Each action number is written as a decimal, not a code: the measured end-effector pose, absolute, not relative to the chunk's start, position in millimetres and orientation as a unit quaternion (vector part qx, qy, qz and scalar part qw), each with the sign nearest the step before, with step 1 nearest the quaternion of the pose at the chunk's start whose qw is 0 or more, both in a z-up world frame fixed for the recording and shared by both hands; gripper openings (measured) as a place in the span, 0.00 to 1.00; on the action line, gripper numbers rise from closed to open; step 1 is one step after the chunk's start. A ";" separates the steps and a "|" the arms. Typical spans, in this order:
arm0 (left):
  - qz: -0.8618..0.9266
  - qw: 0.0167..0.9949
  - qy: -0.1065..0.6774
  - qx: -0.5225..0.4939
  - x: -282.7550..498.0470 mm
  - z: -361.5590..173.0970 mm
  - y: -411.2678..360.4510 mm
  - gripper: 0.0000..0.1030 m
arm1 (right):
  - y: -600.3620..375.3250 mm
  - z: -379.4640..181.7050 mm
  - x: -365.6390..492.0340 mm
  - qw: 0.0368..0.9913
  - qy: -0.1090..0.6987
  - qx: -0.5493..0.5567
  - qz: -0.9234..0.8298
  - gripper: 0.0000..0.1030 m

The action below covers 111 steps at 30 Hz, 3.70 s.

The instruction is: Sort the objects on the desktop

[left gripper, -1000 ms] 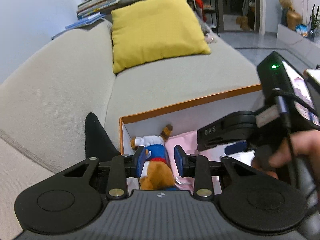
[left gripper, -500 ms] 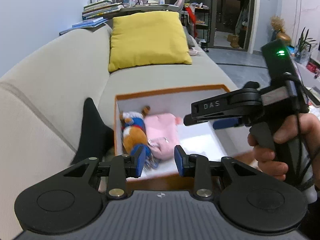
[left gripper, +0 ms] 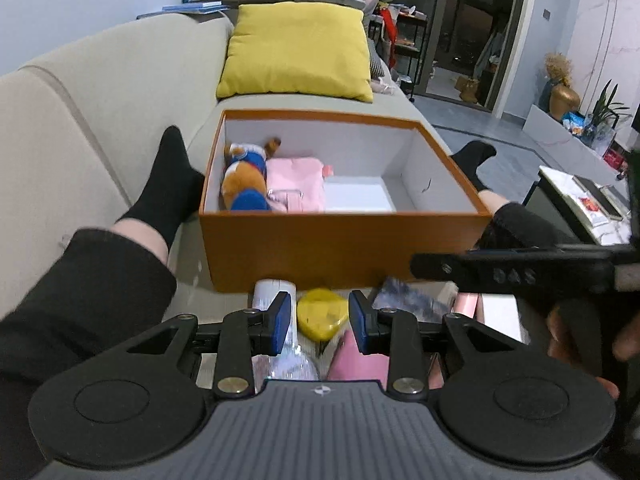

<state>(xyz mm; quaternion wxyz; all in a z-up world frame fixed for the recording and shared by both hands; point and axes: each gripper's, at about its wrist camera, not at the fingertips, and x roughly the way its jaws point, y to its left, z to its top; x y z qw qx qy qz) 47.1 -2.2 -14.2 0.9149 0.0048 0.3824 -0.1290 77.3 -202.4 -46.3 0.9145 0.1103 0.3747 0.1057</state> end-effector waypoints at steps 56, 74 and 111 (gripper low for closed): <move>-0.220 0.808 0.546 -0.019 99.2 -123.9 -23.9 0.71 | -193.2 -122.8 70.8 0.852 0.489 0.034 0.185 0.18; -0.202 0.835 0.511 0.013 77.7 -91.7 -29.6 0.29 | -174.0 -130.4 62.1 0.842 0.502 0.003 0.199 0.19; -0.207 0.843 0.491 -0.077 66.9 -71.7 -16.6 0.18 | -193.9 -98.5 74.5 0.877 0.433 -0.056 0.202 0.53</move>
